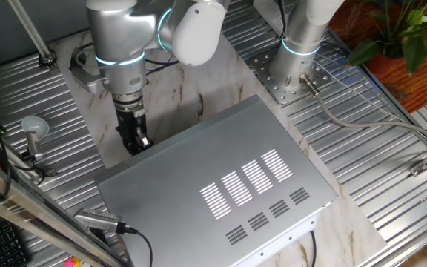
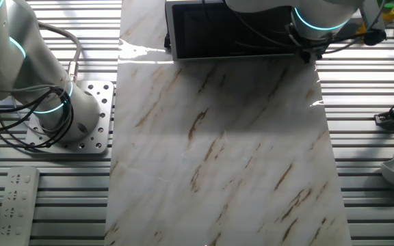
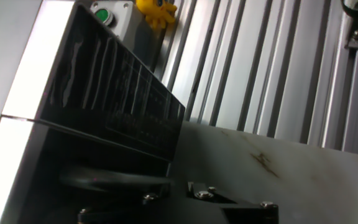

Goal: Open the microwave door

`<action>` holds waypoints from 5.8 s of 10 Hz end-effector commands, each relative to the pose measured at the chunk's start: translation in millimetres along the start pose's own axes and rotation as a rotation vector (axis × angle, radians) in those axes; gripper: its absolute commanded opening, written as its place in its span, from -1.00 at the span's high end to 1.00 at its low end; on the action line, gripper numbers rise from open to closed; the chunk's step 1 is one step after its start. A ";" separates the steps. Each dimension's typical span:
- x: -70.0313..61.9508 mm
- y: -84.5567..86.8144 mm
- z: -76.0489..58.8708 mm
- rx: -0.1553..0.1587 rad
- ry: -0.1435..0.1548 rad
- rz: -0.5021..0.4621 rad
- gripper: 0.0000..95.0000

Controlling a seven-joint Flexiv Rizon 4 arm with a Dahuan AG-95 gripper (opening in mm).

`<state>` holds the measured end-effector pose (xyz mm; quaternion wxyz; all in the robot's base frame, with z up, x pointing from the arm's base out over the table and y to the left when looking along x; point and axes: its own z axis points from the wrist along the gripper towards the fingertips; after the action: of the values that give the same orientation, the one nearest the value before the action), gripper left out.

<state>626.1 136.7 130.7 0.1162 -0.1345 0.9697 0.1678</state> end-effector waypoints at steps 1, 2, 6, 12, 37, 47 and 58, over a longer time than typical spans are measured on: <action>10.0 -0.6 -1.4 0.002 -0.011 -0.008 0.20; 11.3 0.0 -2.2 -0.011 -0.018 -0.001 0.20; 9.7 3.7 -2.5 -0.008 -0.013 0.009 0.20; -1.1 4.9 3.0 0.072 -0.001 -0.040 0.20; -5.7 3.4 3.4 0.007 0.008 0.000 0.20; -1.6 -3.5 6.4 0.003 0.006 -0.001 0.20; 8.0 -21.6 9.1 0.030 -0.004 -0.062 0.20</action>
<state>628.3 119.5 114.1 0.1319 -0.1758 0.9665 0.1322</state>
